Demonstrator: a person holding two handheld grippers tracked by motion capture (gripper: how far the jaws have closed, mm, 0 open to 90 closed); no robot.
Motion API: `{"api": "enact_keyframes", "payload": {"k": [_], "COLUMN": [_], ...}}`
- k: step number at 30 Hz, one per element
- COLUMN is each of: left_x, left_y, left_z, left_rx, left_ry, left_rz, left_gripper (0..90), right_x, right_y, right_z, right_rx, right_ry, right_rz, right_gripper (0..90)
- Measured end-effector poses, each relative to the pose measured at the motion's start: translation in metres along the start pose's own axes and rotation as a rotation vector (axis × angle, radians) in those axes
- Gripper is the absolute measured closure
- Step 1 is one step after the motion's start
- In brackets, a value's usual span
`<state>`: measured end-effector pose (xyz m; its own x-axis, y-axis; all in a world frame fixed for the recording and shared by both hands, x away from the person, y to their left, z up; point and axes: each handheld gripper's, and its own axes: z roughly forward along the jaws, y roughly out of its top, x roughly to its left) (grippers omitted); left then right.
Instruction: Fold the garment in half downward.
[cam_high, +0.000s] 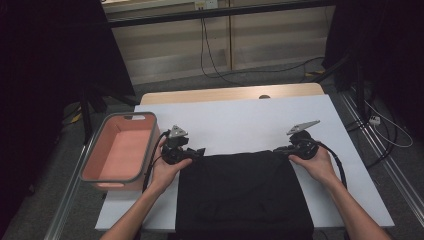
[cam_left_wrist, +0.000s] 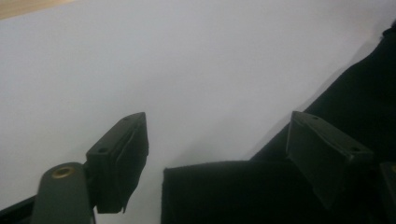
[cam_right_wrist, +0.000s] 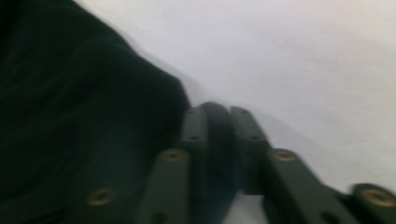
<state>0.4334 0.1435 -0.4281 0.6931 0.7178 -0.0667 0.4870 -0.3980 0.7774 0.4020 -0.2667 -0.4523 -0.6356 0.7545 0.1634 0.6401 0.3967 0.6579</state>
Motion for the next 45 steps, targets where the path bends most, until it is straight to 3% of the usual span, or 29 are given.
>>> {"api": "enact_keyframes", "payload": {"k": [4,7,15,27,31,33,35,36,38,41,42,45], "left_x": [0.002,0.002,0.003,0.012,0.015,0.014,0.012,0.013,0.012,0.011,0.011,0.008], "left_y": [0.0,0.0,0.001,0.007,0.015,0.02,0.025,0.027,0.028,0.027,0.025,0.021], "left_z": [-0.001,-0.002,-0.003,-0.001,0.006,0.012,0.02,0.025,0.034,0.044,0.046,0.043], "left_rx": [0.001,-0.011,-0.01,-0.043,-0.029,-0.007,0.005,0.021,0.016,0.043,0.071,0.086], "left_ry": [-0.003,0.004,0.031,0.064,0.055,0.059,0.061,0.035,0.025,0.006,-0.025,-0.028], "left_rz": [0.0,-0.005,-0.011,-0.059,-0.067,-0.05,-0.033,-0.027,-0.04,-0.053,-0.05,-0.055], "left_gripper": [21.8,21.9,22.4,28.9,36.7,38.7,45.6,45.3,45.3,54.6,54.6,50.8], "right_x": [0.001,-0.007,-0.018,-0.038,-0.046,-0.048,-0.053,-0.054,-0.054,-0.053,-0.052,-0.051], "right_y": [0.001,0.0,-0.003,-0.006,-0.006,-0.005,-0.005,-0.006,-0.007,-0.007,-0.007,-0.006], "right_z": [-0.003,-0.015,-0.041,-0.056,-0.06,-0.062,-0.064,-0.063,-0.062,-0.06,-0.06,-0.062], "right_rx": [-0.008,-0.077,-0.179,-0.221,-0.233,-0.236,-0.242,-0.245,-0.236,-0.236,-0.238,-0.245], "right_ry": [-0.029,-0.071,-0.187,-0.291,-0.31,-0.338,-0.343,-0.342,-0.332,-0.325,-0.321,-0.315], "right_rz": [0.005,0.069,0.13,0.194,0.213,0.222,0.237,0.241,0.239,0.231,0.229,0.217], "right_gripper": [86.2,86.9,87.6,88.0,88.0,88.0,88.0,88.0,87.9,87.9,87.9,87.9]}}
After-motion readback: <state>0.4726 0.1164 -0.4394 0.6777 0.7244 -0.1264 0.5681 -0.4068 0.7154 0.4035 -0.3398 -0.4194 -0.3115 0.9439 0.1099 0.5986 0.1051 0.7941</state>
